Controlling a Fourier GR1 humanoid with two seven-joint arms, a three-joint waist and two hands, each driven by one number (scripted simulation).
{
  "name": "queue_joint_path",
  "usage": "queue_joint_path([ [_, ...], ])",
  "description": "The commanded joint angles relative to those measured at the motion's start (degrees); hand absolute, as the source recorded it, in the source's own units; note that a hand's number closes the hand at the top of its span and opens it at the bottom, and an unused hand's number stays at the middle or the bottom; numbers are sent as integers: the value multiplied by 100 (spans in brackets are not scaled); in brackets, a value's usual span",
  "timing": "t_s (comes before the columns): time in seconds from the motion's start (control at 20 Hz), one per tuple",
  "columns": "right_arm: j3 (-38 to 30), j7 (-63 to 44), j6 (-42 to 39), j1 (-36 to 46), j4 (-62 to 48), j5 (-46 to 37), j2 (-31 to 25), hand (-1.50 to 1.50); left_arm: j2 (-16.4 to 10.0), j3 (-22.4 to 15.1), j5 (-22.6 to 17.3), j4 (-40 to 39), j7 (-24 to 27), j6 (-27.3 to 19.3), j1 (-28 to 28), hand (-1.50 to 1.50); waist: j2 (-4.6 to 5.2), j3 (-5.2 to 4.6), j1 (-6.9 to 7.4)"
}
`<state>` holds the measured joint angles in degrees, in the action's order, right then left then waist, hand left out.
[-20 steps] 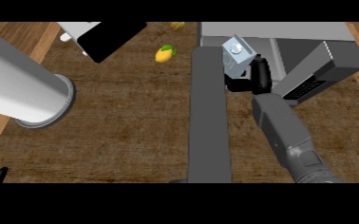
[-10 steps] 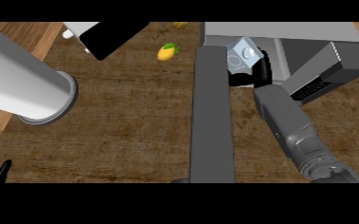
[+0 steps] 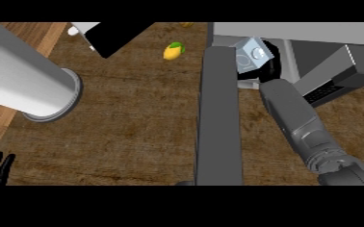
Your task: Pick up the milk, place it into the microwave and close the microwave
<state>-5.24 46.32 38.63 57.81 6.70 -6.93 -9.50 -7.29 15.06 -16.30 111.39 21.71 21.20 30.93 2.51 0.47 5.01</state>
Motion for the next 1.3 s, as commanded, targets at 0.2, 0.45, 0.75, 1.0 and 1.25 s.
queue_joint_path([
  [0.2,-327,-186,413,111,-124,191,-263,150,-63,8,66,-53,-166,-100,-294,-150,36,-21,105],
  [0.45,-344,-215,449,37,-252,148,-364,150,-9,-129,100,-148,-139,-10,-302,-150,80,-19,230],
  [0.75,-362,-248,612,-131,-372,109,-580,150,-54,-54,56,-220,-202,-21,-358,-150,96,-12,259],
  [1.0,-152,-391,529,42,-460,-118,-543,-150,-89,-72,113,-357,-246,-89,-679,-150,136,-11,339],
  [1.25,-86,-410,857,1,-436,-194,-321,-150,-28,-187,247,-493,-195,-85,-717,-150,144,-9,384],
])
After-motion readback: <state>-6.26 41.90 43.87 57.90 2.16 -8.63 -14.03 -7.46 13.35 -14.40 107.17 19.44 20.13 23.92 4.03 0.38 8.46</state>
